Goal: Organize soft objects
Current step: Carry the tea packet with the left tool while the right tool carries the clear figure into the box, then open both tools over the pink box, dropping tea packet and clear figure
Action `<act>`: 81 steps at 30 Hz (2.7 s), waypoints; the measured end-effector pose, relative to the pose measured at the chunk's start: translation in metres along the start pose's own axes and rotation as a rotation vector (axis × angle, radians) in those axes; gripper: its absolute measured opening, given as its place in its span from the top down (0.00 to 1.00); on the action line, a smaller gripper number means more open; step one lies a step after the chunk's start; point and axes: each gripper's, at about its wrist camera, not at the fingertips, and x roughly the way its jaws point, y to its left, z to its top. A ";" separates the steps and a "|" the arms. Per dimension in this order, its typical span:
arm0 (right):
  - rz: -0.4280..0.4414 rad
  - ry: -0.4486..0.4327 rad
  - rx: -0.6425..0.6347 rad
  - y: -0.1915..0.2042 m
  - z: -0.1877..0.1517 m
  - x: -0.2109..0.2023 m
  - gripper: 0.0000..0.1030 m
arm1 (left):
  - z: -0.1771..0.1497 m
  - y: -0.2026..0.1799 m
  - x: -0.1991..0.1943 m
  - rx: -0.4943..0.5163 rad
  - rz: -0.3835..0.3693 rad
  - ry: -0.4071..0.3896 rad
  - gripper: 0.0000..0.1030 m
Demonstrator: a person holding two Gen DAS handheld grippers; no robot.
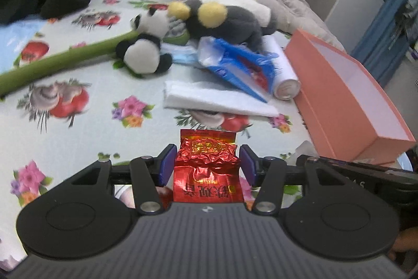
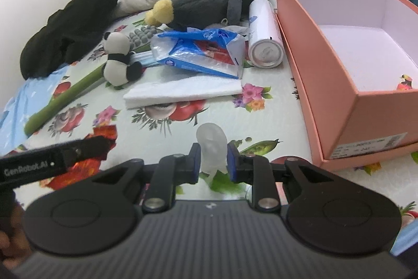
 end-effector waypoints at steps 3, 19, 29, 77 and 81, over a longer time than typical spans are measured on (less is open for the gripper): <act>0.008 -0.009 -0.002 0.000 0.006 -0.014 0.76 | 0.009 -0.015 -0.009 0.036 -0.019 0.002 0.43; 0.025 -0.105 -0.005 -0.034 0.071 -0.082 0.76 | 0.077 -0.100 -0.052 0.099 -0.077 -0.076 0.43; 0.017 -0.206 -0.024 -0.069 0.120 -0.129 0.76 | 0.129 -0.175 -0.068 0.156 -0.134 -0.202 0.43; -0.183 -0.002 0.271 -0.279 0.124 -0.024 0.71 | 0.131 -0.318 0.159 0.299 -0.208 0.131 0.36; -0.176 -0.035 0.257 -0.268 0.127 -0.042 0.68 | 0.136 -0.313 0.132 0.296 -0.213 0.085 0.36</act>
